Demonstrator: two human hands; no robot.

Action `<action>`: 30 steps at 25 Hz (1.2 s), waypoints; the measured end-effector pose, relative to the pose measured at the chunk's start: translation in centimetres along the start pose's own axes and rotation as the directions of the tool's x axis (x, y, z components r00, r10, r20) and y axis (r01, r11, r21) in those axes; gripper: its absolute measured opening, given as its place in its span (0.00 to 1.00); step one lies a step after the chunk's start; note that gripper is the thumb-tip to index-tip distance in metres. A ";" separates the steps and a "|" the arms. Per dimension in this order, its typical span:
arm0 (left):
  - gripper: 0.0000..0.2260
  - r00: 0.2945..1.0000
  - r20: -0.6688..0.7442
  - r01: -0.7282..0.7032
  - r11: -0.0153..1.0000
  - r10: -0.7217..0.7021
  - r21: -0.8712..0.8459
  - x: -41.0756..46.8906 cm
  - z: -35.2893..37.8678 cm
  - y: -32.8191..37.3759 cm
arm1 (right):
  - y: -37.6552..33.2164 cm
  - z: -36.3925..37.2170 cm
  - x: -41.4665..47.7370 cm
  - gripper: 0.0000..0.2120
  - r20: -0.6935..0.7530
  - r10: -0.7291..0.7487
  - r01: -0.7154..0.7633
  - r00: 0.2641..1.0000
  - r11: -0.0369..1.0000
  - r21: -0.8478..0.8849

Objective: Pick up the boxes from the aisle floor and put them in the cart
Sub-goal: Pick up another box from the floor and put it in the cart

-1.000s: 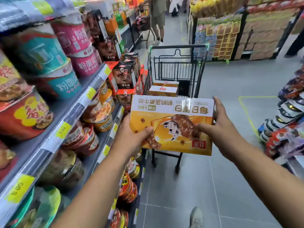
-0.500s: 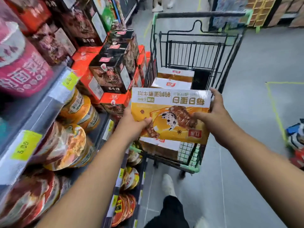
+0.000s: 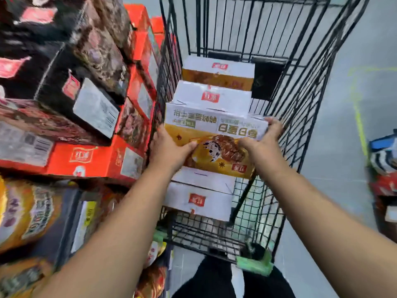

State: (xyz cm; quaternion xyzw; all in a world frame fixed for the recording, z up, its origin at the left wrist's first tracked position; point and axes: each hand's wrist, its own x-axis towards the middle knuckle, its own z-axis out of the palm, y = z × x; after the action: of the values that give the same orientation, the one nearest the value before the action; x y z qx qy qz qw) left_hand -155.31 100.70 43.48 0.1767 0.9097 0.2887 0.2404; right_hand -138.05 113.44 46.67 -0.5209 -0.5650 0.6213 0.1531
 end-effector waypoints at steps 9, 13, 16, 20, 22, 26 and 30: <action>0.39 0.996 -0.034 0.082 0.995 -0.084 -0.051 5.8 5.6 -3.6 | 5.1 3.1 5.7 0.21 -0.032 -0.097 0.095 0.995 0.995 -0.039; 0.41 0.996 -0.007 0.093 0.993 -0.094 -0.079 5.7 5.8 -3.7 | 6.7 3.2 6.2 0.18 -0.041 -0.175 0.175 0.984 0.984 0.015; 0.44 0.985 0.045 0.165 0.986 -0.166 0.029 4.7 5.2 -3.6 | 6.8 3.1 6.2 0.16 -0.067 -0.185 0.179 0.981 0.981 -0.077; 0.44 0.970 0.084 0.225 0.974 -0.227 0.042 3.2 4.3 -2.8 | 6.8 2.7 5.5 0.13 0.000 -0.112 0.109 0.994 0.966 -0.235; 0.45 0.963 0.103 0.248 0.968 -0.249 0.022 2.6 3.7 -2.3 | 6.5 2.4 4.6 0.14 0.028 -0.073 0.078 0.997 0.951 -0.298; 0.44 0.989 0.016 0.144 0.979 -0.148 0.145 0.4 2.3 -0.4 | 4.7 0.5 2.1 0.19 0.050 -0.023 0.035 0.998 0.966 -0.256; 0.31 0.970 0.002 -0.244 0.967 0.244 0.074 -4.5 2.8 4.4 | 3.7 -3.9 -2.9 0.19 -0.064 -0.097 0.088 0.993 0.986 -0.139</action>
State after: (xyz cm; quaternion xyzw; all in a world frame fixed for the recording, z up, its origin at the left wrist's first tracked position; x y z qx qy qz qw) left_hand -149.28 103.21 45.65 0.2949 0.8920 0.2829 0.1932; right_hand -132.23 112.13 45.51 -0.5250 -0.6239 0.5547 0.1658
